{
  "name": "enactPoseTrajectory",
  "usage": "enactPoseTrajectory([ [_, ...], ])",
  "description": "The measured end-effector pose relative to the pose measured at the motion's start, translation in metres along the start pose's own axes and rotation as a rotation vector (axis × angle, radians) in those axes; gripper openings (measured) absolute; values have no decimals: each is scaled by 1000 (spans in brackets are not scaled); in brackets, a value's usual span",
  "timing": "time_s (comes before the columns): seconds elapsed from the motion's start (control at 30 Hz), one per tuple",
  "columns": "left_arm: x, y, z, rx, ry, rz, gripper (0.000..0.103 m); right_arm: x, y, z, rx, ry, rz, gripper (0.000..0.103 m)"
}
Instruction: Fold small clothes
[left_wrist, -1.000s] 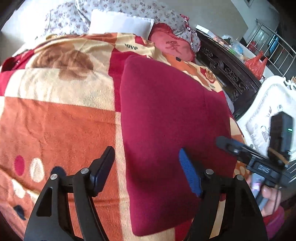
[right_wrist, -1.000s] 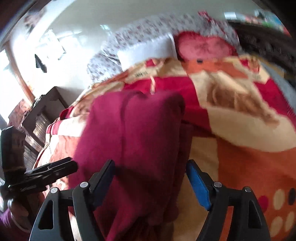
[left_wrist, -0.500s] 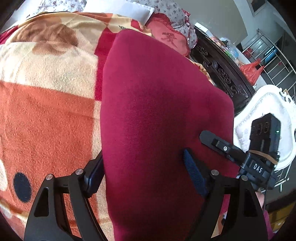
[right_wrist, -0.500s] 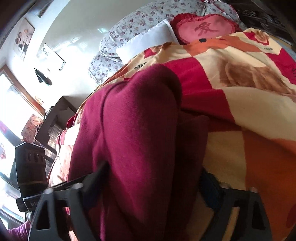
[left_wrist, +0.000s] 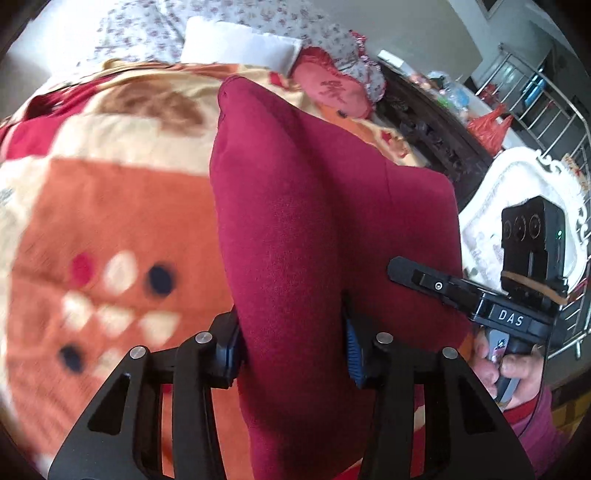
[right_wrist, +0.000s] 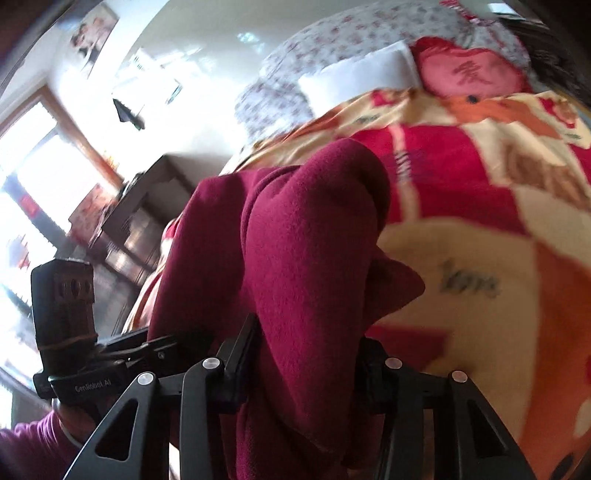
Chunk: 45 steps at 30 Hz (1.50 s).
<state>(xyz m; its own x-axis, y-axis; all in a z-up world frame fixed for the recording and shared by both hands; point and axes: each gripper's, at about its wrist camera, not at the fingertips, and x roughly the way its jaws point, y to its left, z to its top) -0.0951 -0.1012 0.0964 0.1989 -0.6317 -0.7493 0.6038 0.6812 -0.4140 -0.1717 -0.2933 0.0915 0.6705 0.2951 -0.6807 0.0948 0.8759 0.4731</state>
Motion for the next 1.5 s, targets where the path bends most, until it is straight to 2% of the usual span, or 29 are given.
enactPoseTrajectory([
  [0.13,-3,26,-34,-32,45,52,44,27,21,-28,-20,69,12,43],
  [0.2,7,40,-46,-75,76,52,45,42,24,-40,-25,77,-29,45],
  [0.23,9,46,-51,-96,70,58,49,47,24,-44,-36,81,-63,54],
  [0.27,7,50,-54,-116,62,57,55,49,24,-46,-39,81,-84,57],
  [0.3,5,51,-55,-127,59,53,55,49,24,-48,-35,74,-96,59],
  [0.37,-1,49,-54,-127,58,63,56,41,24,-48,-31,63,-103,59],
  [0.5,-14,40,-53,-68,38,125,56,11,36,-44,-113,24,-178,60],
  [0.57,-18,42,-50,-65,16,133,56,-4,45,-43,-151,0,-210,60],
  [0.73,-34,33,-43,-42,-52,163,56,-22,69,-38,-226,-36,-208,60],
  [0.83,-40,27,-42,-18,-78,204,56,-22,83,-39,-266,-37,-191,51],
  [0.97,-42,25,-46,-16,-85,257,60,-8,94,-52,-295,-19,-171,50],
  [1.03,-44,23,-50,-14,-94,276,60,10,94,-62,-312,25,-206,50],
  [1.13,-46,20,-55,-8,-103,304,60,43,84,-77,-347,87,-341,51],
  [1.3,-55,17,-63,-3,-142,347,60,26,90,-79,-328,40,-338,51],
  [1.5,-67,12,-66,-12,-190,357,60,0,103,-75,-294,-28,-359,51],
])
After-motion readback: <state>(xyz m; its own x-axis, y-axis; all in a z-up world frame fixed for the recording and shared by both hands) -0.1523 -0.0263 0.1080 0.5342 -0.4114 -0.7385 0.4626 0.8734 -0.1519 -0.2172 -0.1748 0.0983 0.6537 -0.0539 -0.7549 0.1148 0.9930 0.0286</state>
